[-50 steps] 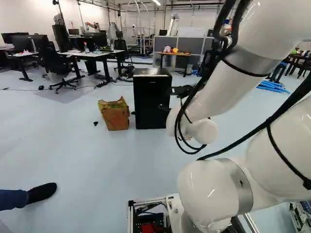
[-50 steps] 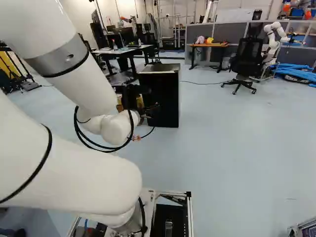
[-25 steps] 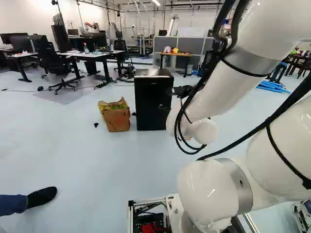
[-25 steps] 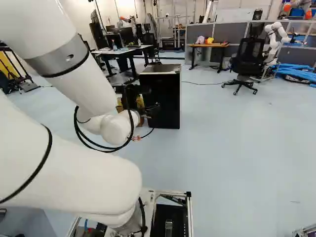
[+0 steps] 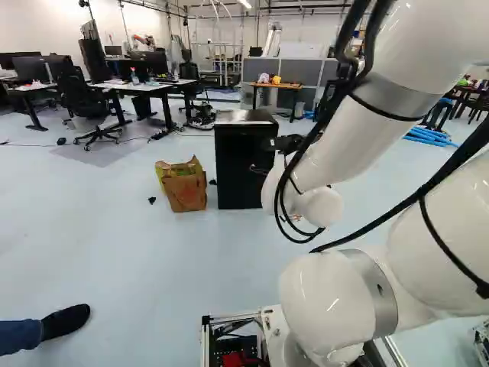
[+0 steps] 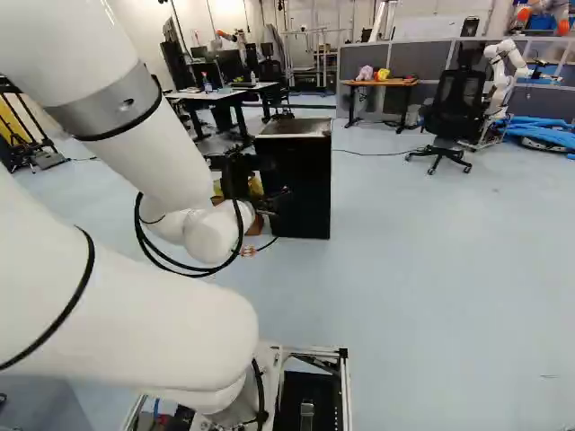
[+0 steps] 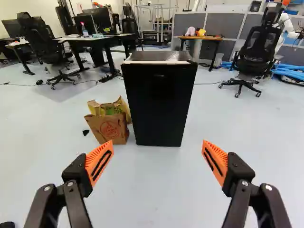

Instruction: Grab a drink from the fridge

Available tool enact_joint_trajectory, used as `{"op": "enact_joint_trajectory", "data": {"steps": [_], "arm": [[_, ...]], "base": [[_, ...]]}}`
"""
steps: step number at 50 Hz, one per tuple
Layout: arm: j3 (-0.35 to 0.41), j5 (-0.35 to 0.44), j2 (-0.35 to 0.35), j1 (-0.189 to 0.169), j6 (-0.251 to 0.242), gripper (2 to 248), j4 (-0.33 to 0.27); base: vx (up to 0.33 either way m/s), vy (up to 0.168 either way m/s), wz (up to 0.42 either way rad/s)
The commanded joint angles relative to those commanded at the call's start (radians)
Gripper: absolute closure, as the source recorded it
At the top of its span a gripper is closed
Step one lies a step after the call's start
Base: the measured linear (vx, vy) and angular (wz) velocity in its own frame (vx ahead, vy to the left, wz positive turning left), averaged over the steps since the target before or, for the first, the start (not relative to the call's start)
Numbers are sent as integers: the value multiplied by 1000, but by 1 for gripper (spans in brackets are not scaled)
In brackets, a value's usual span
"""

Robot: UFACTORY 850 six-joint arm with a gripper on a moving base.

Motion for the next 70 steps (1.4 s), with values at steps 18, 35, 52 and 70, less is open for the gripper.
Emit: {"op": "enact_joint_trajectory", "data": {"steps": [18,35,52,70], "arm": [[0,0,0,0,0,3,0],[0,0,0,0,0,3,0],[0,0,0,0,0,3,0],[0,0,0,0,0,3,0]], "base": [[99,66,-13],[102,68,-13],[97,75,-20],[86,79,-16]]}}
